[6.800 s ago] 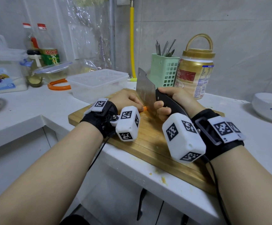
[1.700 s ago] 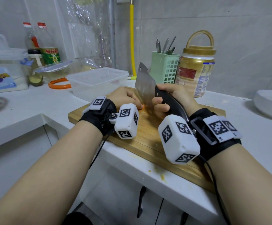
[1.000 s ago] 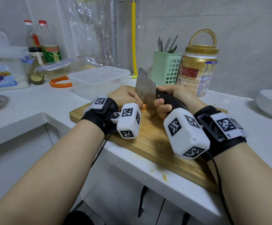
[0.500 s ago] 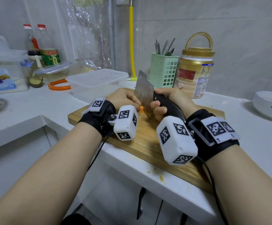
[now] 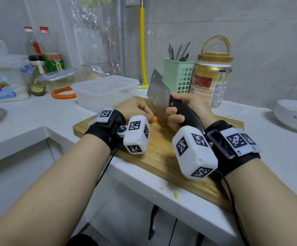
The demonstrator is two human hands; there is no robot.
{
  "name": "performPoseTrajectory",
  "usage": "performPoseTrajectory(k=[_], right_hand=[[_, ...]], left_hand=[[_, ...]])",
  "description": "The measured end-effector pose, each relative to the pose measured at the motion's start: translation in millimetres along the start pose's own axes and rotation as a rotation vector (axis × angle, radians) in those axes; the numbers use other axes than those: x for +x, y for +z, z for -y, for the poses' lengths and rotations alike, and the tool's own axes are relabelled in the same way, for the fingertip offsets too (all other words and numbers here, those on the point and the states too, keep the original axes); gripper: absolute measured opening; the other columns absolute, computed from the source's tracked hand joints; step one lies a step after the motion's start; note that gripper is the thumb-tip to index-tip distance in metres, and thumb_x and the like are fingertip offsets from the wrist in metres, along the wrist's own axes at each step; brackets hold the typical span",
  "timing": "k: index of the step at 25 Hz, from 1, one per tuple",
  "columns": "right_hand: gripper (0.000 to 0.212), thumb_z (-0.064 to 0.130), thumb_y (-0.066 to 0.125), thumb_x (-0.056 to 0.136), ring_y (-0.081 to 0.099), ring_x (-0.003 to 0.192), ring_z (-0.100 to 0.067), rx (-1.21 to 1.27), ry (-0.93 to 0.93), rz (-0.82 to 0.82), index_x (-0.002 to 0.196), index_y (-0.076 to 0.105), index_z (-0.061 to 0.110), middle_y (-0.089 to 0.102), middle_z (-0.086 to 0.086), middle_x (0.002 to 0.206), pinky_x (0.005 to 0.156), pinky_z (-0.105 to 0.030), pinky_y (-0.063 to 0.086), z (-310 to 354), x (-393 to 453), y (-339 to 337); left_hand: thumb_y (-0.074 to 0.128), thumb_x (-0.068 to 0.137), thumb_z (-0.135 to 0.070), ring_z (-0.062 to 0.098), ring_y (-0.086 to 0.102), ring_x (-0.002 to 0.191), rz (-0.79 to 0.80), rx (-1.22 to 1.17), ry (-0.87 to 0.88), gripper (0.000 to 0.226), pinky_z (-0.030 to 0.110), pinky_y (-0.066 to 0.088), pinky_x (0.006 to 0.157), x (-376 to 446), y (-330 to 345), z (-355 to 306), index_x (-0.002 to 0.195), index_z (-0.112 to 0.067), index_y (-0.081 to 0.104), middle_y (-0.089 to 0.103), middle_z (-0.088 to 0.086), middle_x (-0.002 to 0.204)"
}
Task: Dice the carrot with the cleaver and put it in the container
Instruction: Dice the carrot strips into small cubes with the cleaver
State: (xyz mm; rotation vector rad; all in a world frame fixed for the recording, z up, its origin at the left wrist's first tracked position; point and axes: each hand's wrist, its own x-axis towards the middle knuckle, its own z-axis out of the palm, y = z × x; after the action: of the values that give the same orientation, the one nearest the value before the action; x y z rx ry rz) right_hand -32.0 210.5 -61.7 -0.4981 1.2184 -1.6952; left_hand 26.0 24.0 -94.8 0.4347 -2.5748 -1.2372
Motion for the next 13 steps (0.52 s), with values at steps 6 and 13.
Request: performPoseTrajectory(k=[6,13], right_hand=[[0.025,0.030,0.038,0.099,0.035,0.030,-0.011,-0.011,0.027,0.013,0.082,0.042,0.011,0.040,-0.001,0.051,0.038,-0.014,0.025,-1.3,0.9,1.2],[0.018,0.029,0.040,0.098,0.037,0.030,-0.012,-0.070,0.053,-0.023,0.093,0.039,0.012,0.041,-0.002,0.052,0.035,-0.013,0.029,0.0,2.4,3.8]], left_hand=[[0.085,0.071,-0.021,0.009,0.062,0.075,-0.013,-0.023,-0.007,0.012,0.031,0.049,0.078,0.9,-0.6,3.6,0.078,-0.014,0.077,0.070,-0.005,0.072],[0.086,0.069,-0.023,0.011,0.063,0.077,-0.013,-0.017,-0.006,0.011,0.039,0.053,0.087,0.6,-0.8,3.3,0.074,-0.017,0.077,0.071,-0.001,0.075]])
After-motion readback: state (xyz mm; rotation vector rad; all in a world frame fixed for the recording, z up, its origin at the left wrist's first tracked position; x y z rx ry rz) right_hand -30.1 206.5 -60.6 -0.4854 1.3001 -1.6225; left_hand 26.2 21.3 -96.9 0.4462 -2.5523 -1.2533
